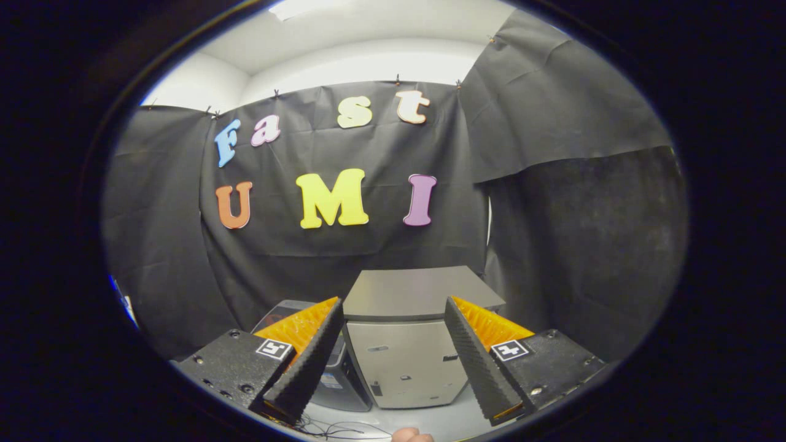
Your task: Put the clothes into the washing machine and then close the washing machine lid.
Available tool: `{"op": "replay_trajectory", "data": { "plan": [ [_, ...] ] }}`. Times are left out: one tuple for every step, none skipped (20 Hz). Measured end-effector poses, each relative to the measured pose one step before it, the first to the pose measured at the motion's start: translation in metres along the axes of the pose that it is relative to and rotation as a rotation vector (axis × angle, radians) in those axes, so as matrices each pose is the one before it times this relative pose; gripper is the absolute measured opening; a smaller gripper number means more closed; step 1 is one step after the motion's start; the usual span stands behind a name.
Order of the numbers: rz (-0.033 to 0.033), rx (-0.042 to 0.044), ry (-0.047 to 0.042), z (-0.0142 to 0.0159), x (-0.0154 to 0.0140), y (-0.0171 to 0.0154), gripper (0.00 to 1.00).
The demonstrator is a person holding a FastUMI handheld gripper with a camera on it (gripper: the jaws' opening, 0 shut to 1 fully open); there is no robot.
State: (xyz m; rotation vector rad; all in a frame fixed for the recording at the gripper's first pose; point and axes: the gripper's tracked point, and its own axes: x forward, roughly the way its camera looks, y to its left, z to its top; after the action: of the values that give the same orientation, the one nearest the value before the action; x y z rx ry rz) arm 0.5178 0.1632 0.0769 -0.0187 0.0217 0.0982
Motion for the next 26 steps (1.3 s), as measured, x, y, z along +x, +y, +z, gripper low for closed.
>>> {"op": "replay_trajectory", "data": {
  "plan": [
    [0.00074,-0.00056,-0.00113,0.00016,0.00033,0.00000,1.00],
    [-0.00003,-0.00019,-0.00032,0.00026,-0.00025,-0.00056,1.00],
    [0.00059,-0.00065,-0.00001,0.00027,-0.00017,-0.00011,1.00],
    [-0.00021,-0.00190,-0.00190,0.00112,0.00008,-0.00022,1.00],
    [0.00124,-0.00370,-0.00077,-0.00068,0.00009,0.00009,1.00],
    [0.00013,-0.00398,-0.00261,0.00071,0.00032,-0.00020,1.00],
    [0.00019,-0.00179,-0.00346,0.00055,-0.00020,0.00036,1.00],
    [0.00097,-0.00066,-0.00002,0.00001,0.00002,0.00031,1.00],
    [0.00395,0.00045,-0.00626,0.00101,-0.00003,0.00060,1.00],
    [0.00406,-0.00164,-0.00173,0.00060,0.00007,0.00045,1.00],
    [0.00099,-0.00231,0.00204,-0.00089,-0.00052,-0.00019,1.00],
    [0.00316,0.00008,0.00178,-0.00036,-0.00050,0.00050,1.00],
    [0.00360,0.00008,0.00008,0.00094,-0.00053,0.00084,1.00],
    [0.00175,-0.00131,-0.00046,0.00043,-0.00007,-0.00015,1.00],
    [0.00083,-0.00277,0.00025,-0.00068,-0.00008,0.00036,1.00],
    [0.00076,-0.00075,0.00086,-0.00018,0.00012,0.00032,1.00],
    [0.00178,0.00076,0.00144,-0.00054,-0.00006,0.00073,1.00],
    [0.00052,0.00079,-0.00008,0.00070,-0.00033,0.00006,1.00],
    [0.00068,0.00003,-0.00046,0.00009,-0.00019,0.00042,1.00],
    [0.00147,-0.00033,0.00018,0.00006,0.00019,0.00022,1.00],
    [0.00046,-0.00073,-0.00031,-0.00054,-0.00036,0.00006,1.00],
    [0.00176,-0.00189,0.00035,0.00021,0.00024,0.00032,1.00],
    [0.00030,-0.00208,-0.00192,0.00054,-0.00062,-0.00002,1.00],
    [0.00023,-0.00224,-0.00228,0.00037,0.00024,-0.00014,1.00],
    [0.00057,-0.00115,-0.00293,-0.00013,0.00027,0.00043,1.00],
    [-0.00044,-0.00097,0.00185,-0.00036,0.00018,-0.00015,1.00]
  ]
}}
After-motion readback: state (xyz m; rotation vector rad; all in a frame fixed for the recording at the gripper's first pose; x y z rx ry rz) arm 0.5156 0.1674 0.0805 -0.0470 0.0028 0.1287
